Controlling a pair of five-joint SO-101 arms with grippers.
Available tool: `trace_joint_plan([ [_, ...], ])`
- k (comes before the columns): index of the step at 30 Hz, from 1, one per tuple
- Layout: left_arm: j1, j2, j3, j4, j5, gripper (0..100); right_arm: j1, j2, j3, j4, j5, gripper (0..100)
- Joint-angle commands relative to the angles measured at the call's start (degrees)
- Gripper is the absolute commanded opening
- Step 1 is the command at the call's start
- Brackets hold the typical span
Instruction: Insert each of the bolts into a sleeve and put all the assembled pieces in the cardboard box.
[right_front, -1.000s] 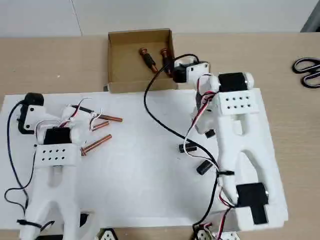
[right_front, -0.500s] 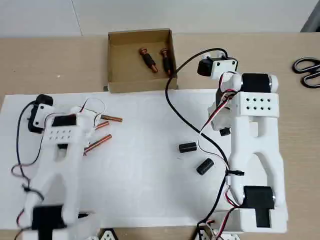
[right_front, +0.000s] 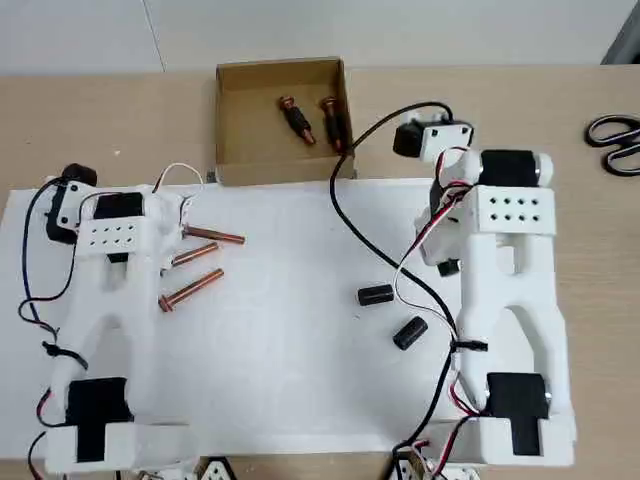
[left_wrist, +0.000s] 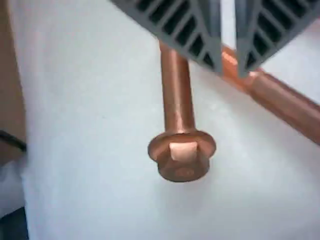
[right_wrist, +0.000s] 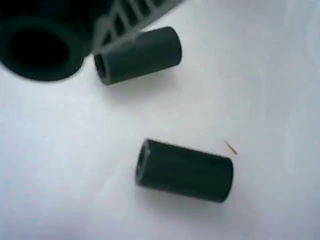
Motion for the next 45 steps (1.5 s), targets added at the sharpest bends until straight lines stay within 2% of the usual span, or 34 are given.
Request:
trace_joint_plan([
  [1,0.26,-0.18,-2.07,0.26,0.62,1,0.75,-2.95,1.76,-2.42,-1.41,0.6],
  [23,0.26,6.07,-3.21,4.84,2.81,1,0.75,-3.12,3.78,-4.00,-1.49,0.6],
  [31,0.79,5.89,-4.79,4.75,0.18,20,0.75,-3.12,3.96,-4.00,-1.49,0.7],
  [41,0.53,6.42,-4.44,3.08,1.85,19,0.66,-3.12,3.96,-4.09,-1.49,0.7],
  [45,0.53,6.42,-4.44,5.27,2.29,16,0.66,-3.12,3.96,-4.09,-1.49,0.7],
])
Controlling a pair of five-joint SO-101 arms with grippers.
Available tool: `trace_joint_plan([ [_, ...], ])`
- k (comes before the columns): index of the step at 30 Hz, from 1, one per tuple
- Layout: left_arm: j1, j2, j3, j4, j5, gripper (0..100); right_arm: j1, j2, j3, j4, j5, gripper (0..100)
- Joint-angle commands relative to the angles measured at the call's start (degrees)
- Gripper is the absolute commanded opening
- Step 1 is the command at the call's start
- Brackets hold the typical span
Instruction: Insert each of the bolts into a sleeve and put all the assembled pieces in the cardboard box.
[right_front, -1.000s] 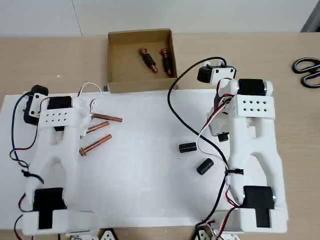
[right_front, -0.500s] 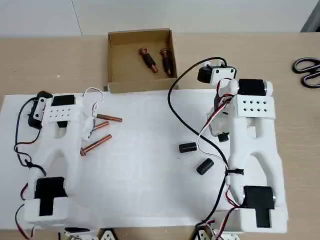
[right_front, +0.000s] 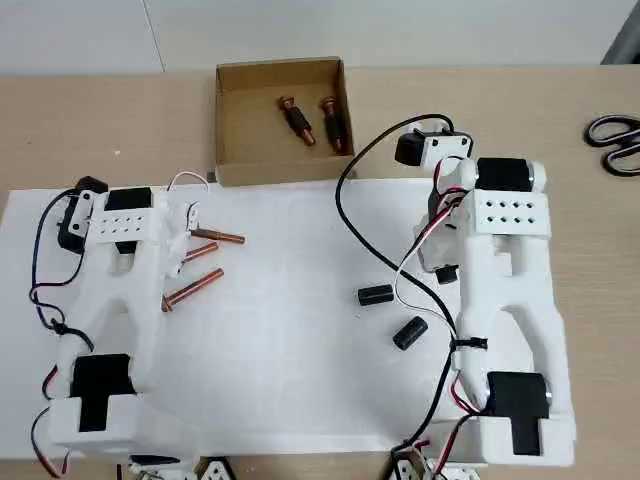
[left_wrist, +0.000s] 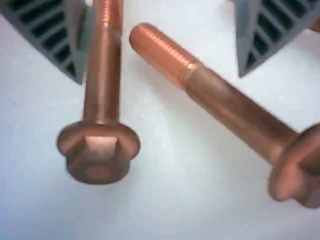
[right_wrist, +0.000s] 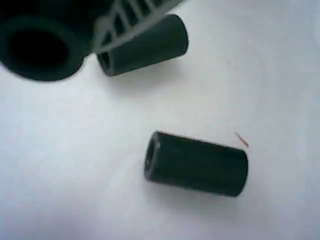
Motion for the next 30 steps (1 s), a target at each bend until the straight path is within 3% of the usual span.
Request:
trace_joint_plan([
  [1,-0.09,-0.53,-2.15,2.37,0.70,15,0.22,-3.12,-0.26,-0.75,-0.62,0.7],
  [9,-0.26,-0.97,-2.33,7.65,-0.09,13,0.22,-3.12,-0.26,-0.57,-0.62,0.7],
  [17,-5.10,-0.44,-2.33,4.66,-0.44,13,0.22,-3.12,-0.26,-0.66,-0.62,0.7],
  [30,-3.87,2.73,-2.15,-0.62,-0.44,13,0.22,-3.12,-0.26,-0.66,-0.53,0.7],
])
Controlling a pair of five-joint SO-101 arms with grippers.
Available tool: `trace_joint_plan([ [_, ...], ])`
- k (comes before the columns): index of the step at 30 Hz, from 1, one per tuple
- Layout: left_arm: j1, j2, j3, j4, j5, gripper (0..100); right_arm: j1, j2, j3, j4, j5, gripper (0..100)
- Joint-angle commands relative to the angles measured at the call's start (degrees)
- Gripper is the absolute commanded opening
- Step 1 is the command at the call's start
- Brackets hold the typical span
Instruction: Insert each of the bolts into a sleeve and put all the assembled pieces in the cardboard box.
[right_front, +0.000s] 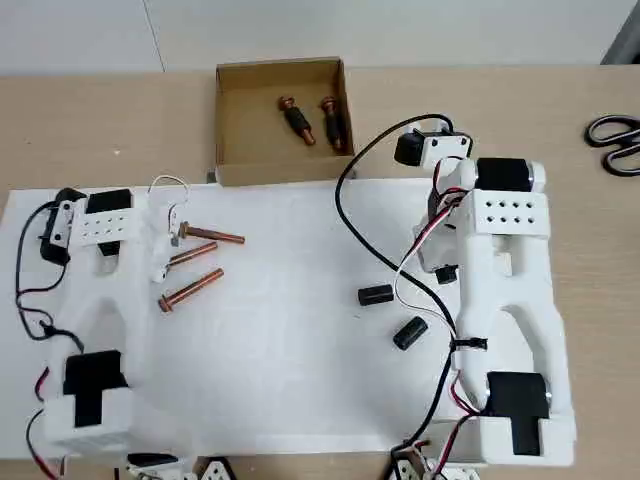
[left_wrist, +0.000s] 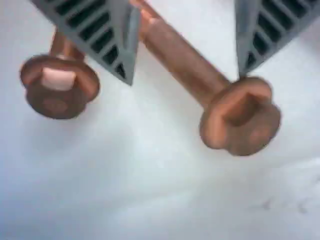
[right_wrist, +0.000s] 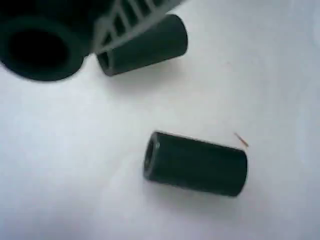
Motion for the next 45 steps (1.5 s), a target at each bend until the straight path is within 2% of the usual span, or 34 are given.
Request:
trace_joint_plan([
  [1,0.70,2.02,-2.24,-1.32,-0.53,13,0.22,-3.12,-0.26,-0.66,-0.53,0.7],
  [13,0.79,4.84,-2.33,-0.70,-0.26,13,0.22,-3.12,-0.26,-0.66,-0.26,0.7],
  [20,0.53,4.84,-2.33,1.49,-0.18,2,0.22,-3.12,-0.26,-0.66,-0.26,0.7],
  [24,0.62,4.84,-3.03,3.08,-0.44,1,0.22,-3.12,-0.26,-0.75,-0.26,0.7],
  [28,0.88,4.84,-6.81,7.91,-0.70,1,0.22,-3.12,-0.44,-0.75,-0.26,0.7],
  [35,0.88,4.84,-13.67,11.34,-7.91,1,-0.04,-3.12,-0.44,-0.75,-0.62,0.7],
  [42,0.88,4.84,-21.14,11.78,-28.75,1,-0.13,-3.12,-0.26,-0.48,-0.62,0.7],
  [45,1.67,4.84,-25.36,14.95,-32.79,1,-0.13,-3.21,-0.26,-0.22,-0.62,0.7],
])
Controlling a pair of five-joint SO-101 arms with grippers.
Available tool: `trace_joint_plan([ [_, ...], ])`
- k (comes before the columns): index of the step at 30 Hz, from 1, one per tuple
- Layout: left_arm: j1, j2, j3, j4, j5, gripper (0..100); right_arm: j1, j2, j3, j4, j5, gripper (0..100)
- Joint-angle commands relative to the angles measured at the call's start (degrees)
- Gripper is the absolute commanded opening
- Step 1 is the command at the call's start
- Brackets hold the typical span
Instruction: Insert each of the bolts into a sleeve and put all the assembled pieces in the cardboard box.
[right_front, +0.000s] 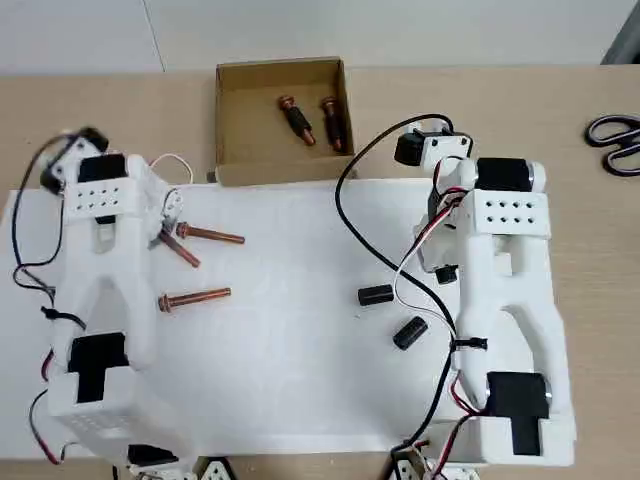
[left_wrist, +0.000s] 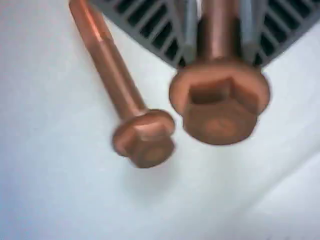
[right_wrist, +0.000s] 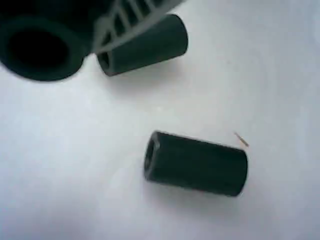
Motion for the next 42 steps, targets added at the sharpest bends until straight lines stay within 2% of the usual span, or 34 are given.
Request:
trace_joint_plan([
  [1,1.41,-0.26,-6.81,3.52,-5.19,1,-0.22,-3.21,-0.26,-0.22,-0.62,0.7],
  [6,4.04,-0.26,-16.92,10.90,-9.58,1,-0.31,-9.36,0.00,1.10,-0.70,0.7],
  [11,6.95,-0.35,-29.49,18.99,-16.88,1,-4.26,-19.56,6.15,1.01,-0.70,0.4],
  [18,7.91,-8.53,-35.91,18.81,-22.15,1,-5.58,-29.32,18.46,0.75,-0.26,0.4],
  [28,13.71,-24.53,-25.01,18.81,-25.32,1,-6.02,-32.75,19.52,2.59,-0.53,0.6],
  [36,18.90,-40.79,-6.73,18.64,-27.60,1,-6.02,-32.84,19.52,3.74,-0.44,0.5],
  [42,19.16,-54.59,9.98,13.54,-31.03,1,-6.02,-38.29,19.52,3.56,-0.53,0.5],
])
